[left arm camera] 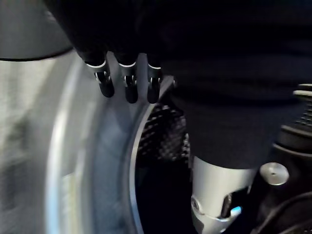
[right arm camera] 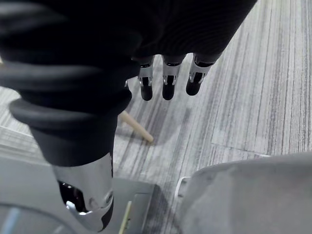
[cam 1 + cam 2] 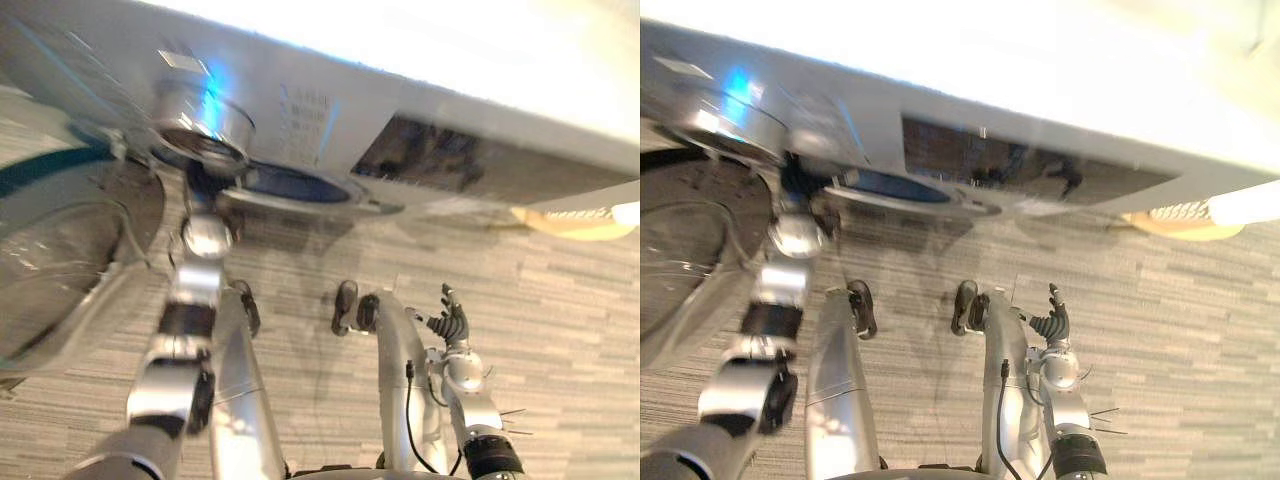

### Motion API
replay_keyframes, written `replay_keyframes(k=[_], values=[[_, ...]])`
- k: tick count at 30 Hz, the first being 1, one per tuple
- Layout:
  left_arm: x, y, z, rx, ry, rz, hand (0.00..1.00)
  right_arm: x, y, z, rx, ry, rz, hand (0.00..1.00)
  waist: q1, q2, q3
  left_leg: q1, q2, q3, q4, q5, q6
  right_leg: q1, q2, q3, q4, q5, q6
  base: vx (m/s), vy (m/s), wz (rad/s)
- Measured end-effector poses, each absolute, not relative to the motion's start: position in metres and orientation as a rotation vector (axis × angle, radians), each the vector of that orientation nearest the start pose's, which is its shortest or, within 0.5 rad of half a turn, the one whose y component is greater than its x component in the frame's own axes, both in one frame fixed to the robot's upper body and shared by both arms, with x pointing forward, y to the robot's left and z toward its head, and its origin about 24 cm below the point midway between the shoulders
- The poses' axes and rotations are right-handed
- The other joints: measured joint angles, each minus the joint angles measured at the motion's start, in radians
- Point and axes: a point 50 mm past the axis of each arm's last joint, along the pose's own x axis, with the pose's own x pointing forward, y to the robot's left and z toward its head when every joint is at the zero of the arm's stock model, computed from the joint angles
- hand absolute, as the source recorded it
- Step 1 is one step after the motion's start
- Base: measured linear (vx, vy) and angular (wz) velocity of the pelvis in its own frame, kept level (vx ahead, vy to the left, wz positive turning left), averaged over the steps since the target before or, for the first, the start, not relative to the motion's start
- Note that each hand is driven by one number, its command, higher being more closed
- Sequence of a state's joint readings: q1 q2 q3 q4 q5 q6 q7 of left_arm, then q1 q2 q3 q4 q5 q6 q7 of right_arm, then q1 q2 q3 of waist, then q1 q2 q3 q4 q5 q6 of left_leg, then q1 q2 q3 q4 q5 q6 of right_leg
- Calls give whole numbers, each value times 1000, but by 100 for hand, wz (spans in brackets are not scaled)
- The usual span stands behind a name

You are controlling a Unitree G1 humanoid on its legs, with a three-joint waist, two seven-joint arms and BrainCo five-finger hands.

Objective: Pick up the laundry basket with both hands and put the clothes into the washing machine.

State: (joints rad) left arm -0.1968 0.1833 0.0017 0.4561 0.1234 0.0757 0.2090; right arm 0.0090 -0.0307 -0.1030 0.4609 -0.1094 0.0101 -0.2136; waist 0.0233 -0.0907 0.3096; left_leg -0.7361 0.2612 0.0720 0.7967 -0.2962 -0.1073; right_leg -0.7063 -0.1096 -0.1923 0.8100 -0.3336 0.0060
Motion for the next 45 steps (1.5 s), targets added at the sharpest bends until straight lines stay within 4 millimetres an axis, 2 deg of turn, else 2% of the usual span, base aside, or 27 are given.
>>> replay_keyframes(k=[2, 7, 13, 17, 22, 24, 25, 26, 27, 28, 30, 31, 32, 33, 35, 36, 37, 38, 39, 43, 45], values=[[249, 204, -48, 333, 461, 178, 0, 205, -197, -75, -190, 539, -298, 0, 13, 24, -47, 148, -20, 28, -127, 33, 5, 141, -2, 0, -122, 33, 15, 142, 54, 10], [203, 212, -97, 304, 711, 209, 0, 186, -198, -100, -192, 680, -280, 0, 18, 59, -129, 345, -50, 70, -313, 89, 9, 324, -7, -4, -299, 89, 35, 109, 43, 3], [150, 211, -135, 270, 939, 218, 0, 152, -210, -130, -185, 884, -323, 0, 16, 84, -227, 532, -78, 112, -538, 169, 10, 494, 11, 5, -537, 187, 55, 87, 30, -10], [130, 217, -144, 254, 1013, 238, 0, 145, -218, -138, -201, 955, -318, 0, 16, 88, -229, 598, -93, 151, -605, 193, 15, 544, 22, 42, -621, 243, 62, 30, 48, -28], [135, 221, -142, 266, 994, 239, 0, 151, -216, -138, -234, 956, -283, 0, 14, 91, -216, 581, -104, 138, -566, 195, 19, 521, 16, 62, -566, 247, 65, -62, 31, -2], [141, 225, -138, 276, 963, 246, 0, 155, -213, -138, -247, 955, -258, 0, 17, 99, -214, 559, -93, 124, -590, 209, 44, 545, 18, 60, -618, 253, 76, -150, 7, 32], [142, 227, -136, 277, 947, 254, 0, 158, -213, -137, -251, 952, -253, 0, 17, 102, -208, 551, -95, 107, -597, 226, 38, 536, 15, 56, -491, 190, 57, -98, -10, 61], [141, 228, -135, 282, 939, 260, 0, 156, -211, -139, -251, 963, -249, 0, 26, 94, -213, 559, -126, 92, -622, 255, 38, 556, -4, 54, -471, 129, 79, -70, -42, 59], [140, 229, -135, 284, 939, 273, 0, 161, -212, -136, -256, 947, -247, 0, 44, 82, -220, 544, -133, 90, -626, 269, 36, 575, -11, 57, -530, 113, 75, -47, -59, 37], [142, 227, -135, 281, 937, 276, 0, 166, -216, -133, -267, 932, -252, 0, 52, 98, -213, 530, -120, 81, -623, 281, 34, 579, 3, 51, -546, 136, 72, -129, -85, 25], [144, 212, -137, 249, 929, 262, 0, 184, -224, -121, -289, 859, -270, 0, 56, 153, -187, 481, -113, 30, -650, 340, 27, 554, 18, -6, -553, 155, 55, -254, -80, 66], [143, 204, -138, 231, 934, 262, 0, 186, -224, -120, -293, 850, -277, 0, 56, 170, -189, 472, -114, 8, -703, 392, 14, 530, 19, -38, -537, 154, 44, -236, -85, 77], [141, 201, -140, 223, 939, 259, 0, 186, -224, -120, -293, 850, -282, 0, 52, 177, -190, 474, -114, 7, -736, 417, 8, 525, 18, -57, -533, 154, 36, -213, -72, 83], [141, 194, -141, 212, 943, 244, 0, 184, -225, -120, -285, 851, -294, 0, 47, 176, -184, 478, -108, 27, -765, 416, 6, 524, 8, -102, -531, 158, 18, -173, -43, 80], [142, 190, -141, 202, 941, 238, 0, 175, -222, -125, -264, 876, -315, 0, 45, 150, -178, 488, -115, 101, -652, 398, 27, 526, -41, -127, -516, 159, 15, -112, -23, 69], [143, 188, -141, 197, 937, 236, 0, 171, -223, -126, -267, 883, -326, 0, 39, 124, -175, 509, -128, 113, -582, 349, 31, 527, -72, -133, -516, 167, 26, -65, 14, 38], [146, 186, -139, 193, 923, 234, 0, 171, -225, -125, -268, 873, -333, 0, 42, 127, -177, 540, -136, 107, -563, 298, 10, 528, -81, -129, -524, 178, 37, -55, 51, 25], [147, 185, -139, 191, 919, 233, 0, 171, -225, -124, -268, 867, -336, 0, 43, 137, -180, 553, -136, 90, -580, 280, 5, 525, -77, -128, -530, 187, 44, -64, 128, -5], [149, 184, -138, 190, 914, 232, 0, 172, -229, -123, -267, 865, -348, 0, 41, 165, -192, 582, -136, 65, -645, 262, 23, 524, -63, -120, -549, 207, 55, -76, 162, -12], [154, 195, -134, 249, 890, 219, 0, 167, -214, -129, -228, 889, -327, 0, 39, 133, -206, 617, -159, 83, -720, 271, 33, 588, -51, -108, -706, 316, 82, -87, 138, -11], [159, 198, -129, 270, 857, 216, 0, 164, -215, -130, -231, 898, -330, 0, 34, 128, -210, 634, -172, 80, -732, 273, 35, 618, -55, -107, -744, 328, 93, -30, 93, 3]])
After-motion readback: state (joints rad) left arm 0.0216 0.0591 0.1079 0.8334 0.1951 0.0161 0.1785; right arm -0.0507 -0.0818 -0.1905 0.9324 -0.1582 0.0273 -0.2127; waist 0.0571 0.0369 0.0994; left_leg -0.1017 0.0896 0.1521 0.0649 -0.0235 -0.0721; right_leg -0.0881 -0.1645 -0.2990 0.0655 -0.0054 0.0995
